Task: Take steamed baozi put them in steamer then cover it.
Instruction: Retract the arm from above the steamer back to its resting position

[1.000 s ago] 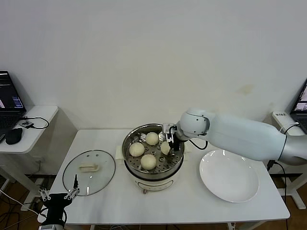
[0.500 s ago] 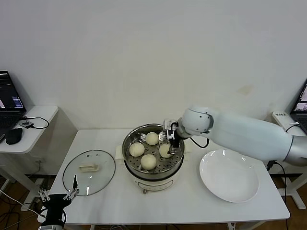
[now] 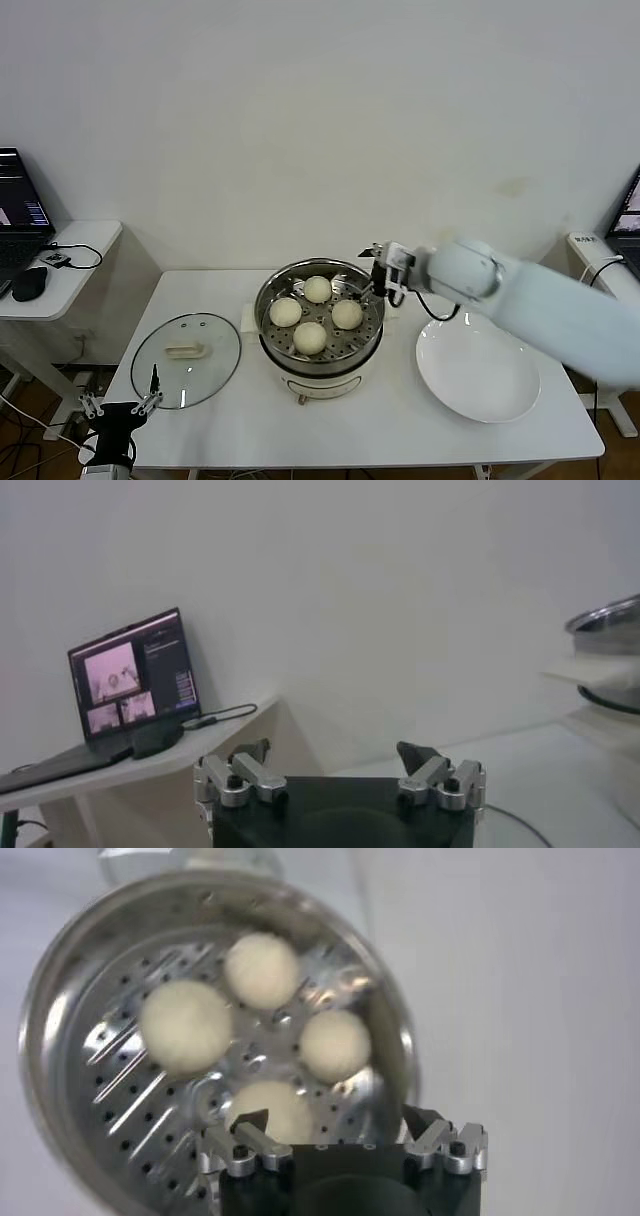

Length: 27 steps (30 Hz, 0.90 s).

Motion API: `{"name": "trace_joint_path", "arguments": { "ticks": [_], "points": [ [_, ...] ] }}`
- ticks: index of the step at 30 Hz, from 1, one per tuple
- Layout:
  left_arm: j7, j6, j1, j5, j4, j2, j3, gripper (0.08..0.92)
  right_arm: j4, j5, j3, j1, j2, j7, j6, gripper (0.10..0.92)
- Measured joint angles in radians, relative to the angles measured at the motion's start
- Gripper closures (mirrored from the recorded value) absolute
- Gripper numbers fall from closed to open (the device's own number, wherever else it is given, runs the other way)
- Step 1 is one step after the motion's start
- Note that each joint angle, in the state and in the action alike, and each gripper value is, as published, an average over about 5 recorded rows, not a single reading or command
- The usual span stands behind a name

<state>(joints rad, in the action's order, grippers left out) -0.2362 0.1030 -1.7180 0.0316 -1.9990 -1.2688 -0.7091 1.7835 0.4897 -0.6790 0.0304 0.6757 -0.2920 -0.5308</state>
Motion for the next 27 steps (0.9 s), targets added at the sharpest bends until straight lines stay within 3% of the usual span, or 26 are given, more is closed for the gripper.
{"name": "trace_joint_path", "arguments": {
  "ticks": [7, 15, 27],
  "points": [
    [0.014, -0.016, 0.021, -0.019, 0.021, 0.008, 0.005, 0.177, 0.051, -0.060, 0.371, 0.416, -0.013, 0.165, 0.226, 0.203],
    [0.024, -0.012, 0.059, -0.101, 0.072, 0.031, -0.007, 0.177, 0.094, -0.153, 0.826, 0.864, 0.149, 0.206, 0.464, 0.203],
    [-0.025, 0.058, 0.101, -0.578, 0.236, 0.126, -0.037, 0.177, 0.183, -0.199, 1.299, 1.298, 0.386, 0.231, 0.646, 0.203]
  ]
}}
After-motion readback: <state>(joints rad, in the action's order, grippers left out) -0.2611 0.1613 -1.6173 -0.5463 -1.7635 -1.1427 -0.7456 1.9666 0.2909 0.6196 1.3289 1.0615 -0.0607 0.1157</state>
